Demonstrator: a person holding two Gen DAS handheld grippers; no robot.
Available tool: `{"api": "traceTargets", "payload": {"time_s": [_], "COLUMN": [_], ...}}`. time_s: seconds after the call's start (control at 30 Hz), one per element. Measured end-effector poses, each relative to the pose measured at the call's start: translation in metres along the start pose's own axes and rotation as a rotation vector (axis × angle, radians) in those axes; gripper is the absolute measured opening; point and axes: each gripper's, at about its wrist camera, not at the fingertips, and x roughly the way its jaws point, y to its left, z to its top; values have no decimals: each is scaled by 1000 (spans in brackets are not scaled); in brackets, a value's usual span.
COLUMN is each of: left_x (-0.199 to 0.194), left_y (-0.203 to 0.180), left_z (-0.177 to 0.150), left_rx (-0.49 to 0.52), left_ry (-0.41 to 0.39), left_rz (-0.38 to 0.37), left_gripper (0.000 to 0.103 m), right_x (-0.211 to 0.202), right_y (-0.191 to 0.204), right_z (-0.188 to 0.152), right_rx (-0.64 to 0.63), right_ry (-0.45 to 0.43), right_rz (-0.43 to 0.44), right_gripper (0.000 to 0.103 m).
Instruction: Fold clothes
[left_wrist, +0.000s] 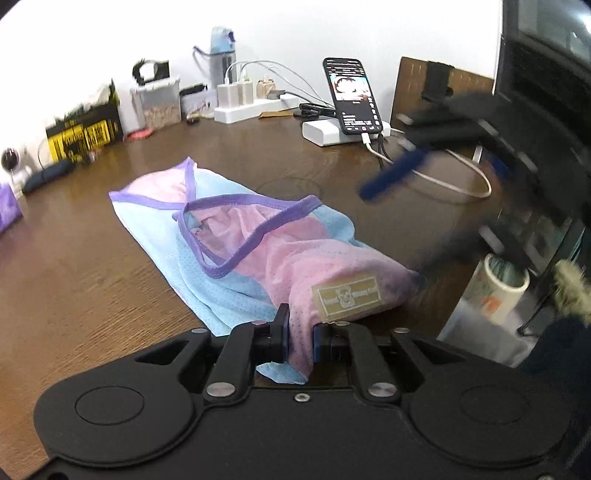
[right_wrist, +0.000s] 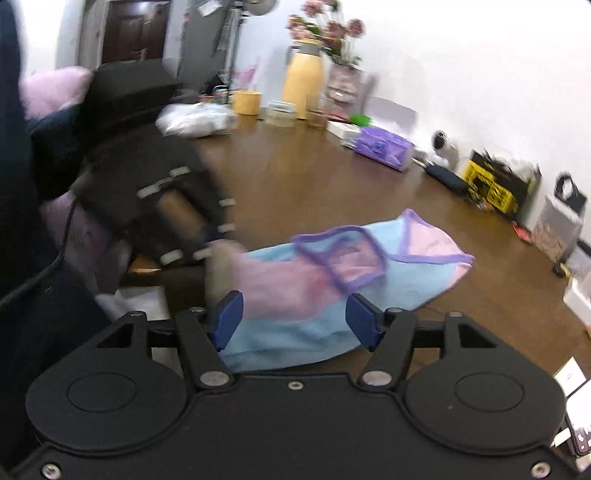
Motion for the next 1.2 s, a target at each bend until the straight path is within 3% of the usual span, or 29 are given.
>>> {"api": "traceTargets", "payload": {"time_s": [0.17, 0.2, 0.27, 0.3, 0.4, 0.53, 0.67, 0.77, 0.97, 1.07, 1.17, 1.2], "left_x": [-2, -3, -4, -4, -20, -46, -43, -27, 12, 36, 55, 60], "left_y": [5, 6, 8, 9, 7, 17, 30, 49, 109, 137, 163, 169], "left_z": [8, 9, 12, 14, 17, 27, 40, 49, 66, 66, 65, 64], "left_rx": [-53, -64, -85, -95, -56, -8, 82, 105, 2, -107, -227, -262], "left_ry": [12, 14, 19, 21, 38, 35, 42, 64, 67, 68, 42, 29], "left_rz": [-35, -42, -55, -62, -139, -255, -250, -229, -210, -163, -85, -57], "left_gripper": [11, 11, 11, 10, 9, 9, 9, 10, 10, 11, 29, 39], "right_x": [18, 22, 29, 30, 20, -14, -15, 7, 46, 65, 97, 104], "right_y": [39, 38, 28, 23, 19, 1, -39, -72, -122, -139, -159, -161], "right_z": [-6, -9, -14, -15, -10, 7, 17, 29, 35, 31, 16, 12], "right_rx": [-160, -151, -110, -88, -64, 40, 171, 193, 235, 267, 336, 349], "right_ry": [40, 49, 49, 32, 32, -10, 0, 42, 80, 79, 74, 80], "right_rz": [-27, -33, -49, -62, -18, 152, 248, 266, 240, 175, 9, -36], "right_gripper": [68, 47, 17, 8, 8, 8, 8, 9, 10, 21, 33, 39]}}
